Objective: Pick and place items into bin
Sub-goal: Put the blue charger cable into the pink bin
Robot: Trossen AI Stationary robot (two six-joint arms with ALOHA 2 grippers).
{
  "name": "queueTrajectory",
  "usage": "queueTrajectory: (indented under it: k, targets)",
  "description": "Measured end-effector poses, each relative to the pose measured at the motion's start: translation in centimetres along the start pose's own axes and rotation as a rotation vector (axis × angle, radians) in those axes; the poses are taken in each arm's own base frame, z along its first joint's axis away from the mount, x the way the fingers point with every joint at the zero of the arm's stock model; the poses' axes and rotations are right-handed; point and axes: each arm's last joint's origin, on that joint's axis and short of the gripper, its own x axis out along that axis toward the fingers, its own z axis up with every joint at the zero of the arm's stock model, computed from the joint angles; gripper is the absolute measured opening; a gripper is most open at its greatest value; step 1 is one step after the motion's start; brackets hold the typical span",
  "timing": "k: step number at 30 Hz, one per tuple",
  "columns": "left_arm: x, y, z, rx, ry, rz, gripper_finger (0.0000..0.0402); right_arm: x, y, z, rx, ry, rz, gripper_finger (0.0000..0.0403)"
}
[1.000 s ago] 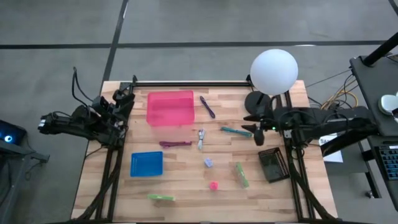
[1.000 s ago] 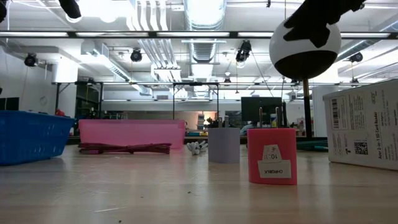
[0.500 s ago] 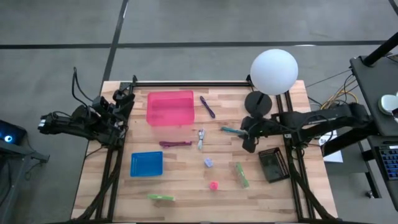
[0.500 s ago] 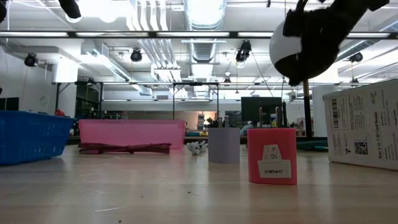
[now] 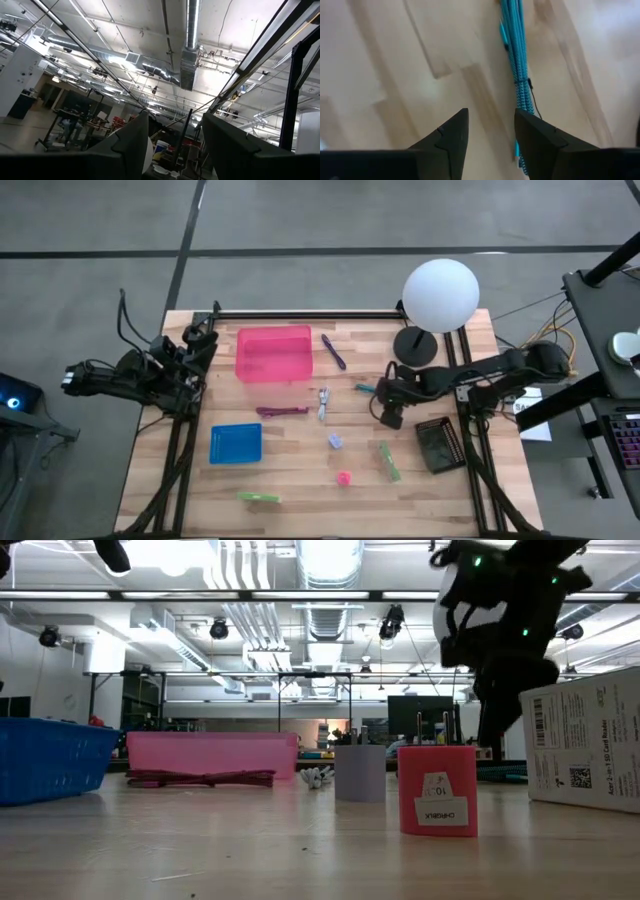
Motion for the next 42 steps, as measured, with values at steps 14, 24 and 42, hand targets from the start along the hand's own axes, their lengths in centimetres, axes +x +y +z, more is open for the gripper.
queueTrajectory:
  k: [14, 24, 42]
  targets:
    - [0.0, 0.0, 0.0, 0.001, 0.004, 0.001, 0.0171, 2.5, -1.7, 0.2, 0.044, 0.102, -0.095, 0.0135]
    - [0.0, 0.0, 0.0, 0.001, 0.004, 0.001, 0.0171, 2.9, -3.2, 0.7, -0.018, 0.105, -0.098, 0.0130]
    - [0.0, 0.0, -0.1, 0.001, 0.005, 0.001, 0.0171, 4.4, -5.7, -0.2, -0.008, 0.139, 0.053, 0.0095]
